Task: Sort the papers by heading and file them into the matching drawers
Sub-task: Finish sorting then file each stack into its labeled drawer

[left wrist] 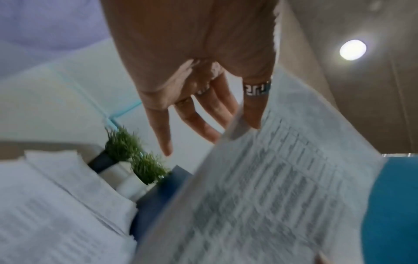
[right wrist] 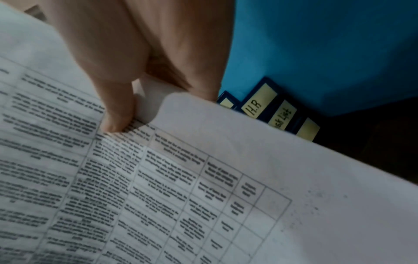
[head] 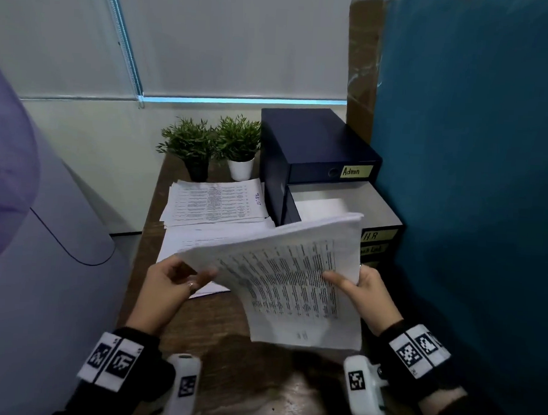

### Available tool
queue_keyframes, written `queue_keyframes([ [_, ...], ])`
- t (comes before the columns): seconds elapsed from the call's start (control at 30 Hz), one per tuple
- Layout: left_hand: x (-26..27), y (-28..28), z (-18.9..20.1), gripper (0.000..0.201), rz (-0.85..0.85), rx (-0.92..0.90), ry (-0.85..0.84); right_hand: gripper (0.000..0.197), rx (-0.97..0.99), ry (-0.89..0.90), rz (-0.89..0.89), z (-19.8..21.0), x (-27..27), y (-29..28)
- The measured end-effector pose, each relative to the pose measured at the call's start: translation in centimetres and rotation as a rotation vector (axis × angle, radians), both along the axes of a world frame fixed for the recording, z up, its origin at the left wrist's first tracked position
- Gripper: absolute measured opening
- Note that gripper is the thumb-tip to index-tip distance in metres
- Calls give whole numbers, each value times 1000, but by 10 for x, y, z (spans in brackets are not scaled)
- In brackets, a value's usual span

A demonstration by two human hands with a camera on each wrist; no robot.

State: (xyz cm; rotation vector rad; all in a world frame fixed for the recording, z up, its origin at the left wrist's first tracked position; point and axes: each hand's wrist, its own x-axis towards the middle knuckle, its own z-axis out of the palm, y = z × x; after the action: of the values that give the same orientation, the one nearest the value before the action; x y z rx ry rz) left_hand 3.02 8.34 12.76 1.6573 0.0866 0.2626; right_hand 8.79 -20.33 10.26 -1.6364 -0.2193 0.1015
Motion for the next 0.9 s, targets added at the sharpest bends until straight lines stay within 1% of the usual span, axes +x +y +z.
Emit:
queue_keyframes([
  [0.07, 4, -17, -4, 29, -4, -110, 17, 18, 65, -16, -22, 2, -4, 8],
  [0.13, 8, -32, -6, 36, -8, -181, 19, 22, 85, -46, -43, 1, -8, 15],
  [0.2, 10, -42, -9, 29, 19, -236, 33, 29, 92, -53, -75, -3, -12, 20],
  [0.27, 10, -48, -18, 22, 56, -274, 57, 21, 94, -22, -95, -14, -14, 20],
  [0.37, 9, -51, -41, 17, 63, -154, 127, 23, 44, 65, -105, -43, -18, 18],
  [0.43, 8, -53, -57, 21, 24, -106, 208, 26, 44, 132, -96, -57, -22, 20],
  [0.5, 7, -54, -65, 24, 13, -101, 250, 26, 83, 178, -91, -58, -22, 19],
  [0.6, 9, -54, -67, 24, 32, -116, 212, 18, 91, 122, -48, -48, -14, 16],
  [0.67, 9, -52, -70, 25, 63, -108, 185, 29, 58, 108, -43, -45, -9, 14],
  [0.73, 8, -53, -73, 26, 50, -112, 229, 17, 5, 123, -54, -50, -7, 13],
  [0.77, 8, -56, -77, 26, 31, -102, 262, 18, -47, 122, -47, -54, -7, 13],
  [0.8, 7, -58, -80, 24, 22, -72, 298, 20, -89, 128, -28, -59, -9, 11],
  [0.83, 6, -59, -80, 21, 38, -56, 310, 34, -94, 132, -14, -60, -11, 11],
  [0.87, 7, -58, -78, 15, 69, -20, 310, 61, -70, 144, -29, -57, -11, 8],
  [0.9, 10, -54, -73, 6, 107, 27, 286, 82, -17, 142, -59, -52, -9, 3],
])
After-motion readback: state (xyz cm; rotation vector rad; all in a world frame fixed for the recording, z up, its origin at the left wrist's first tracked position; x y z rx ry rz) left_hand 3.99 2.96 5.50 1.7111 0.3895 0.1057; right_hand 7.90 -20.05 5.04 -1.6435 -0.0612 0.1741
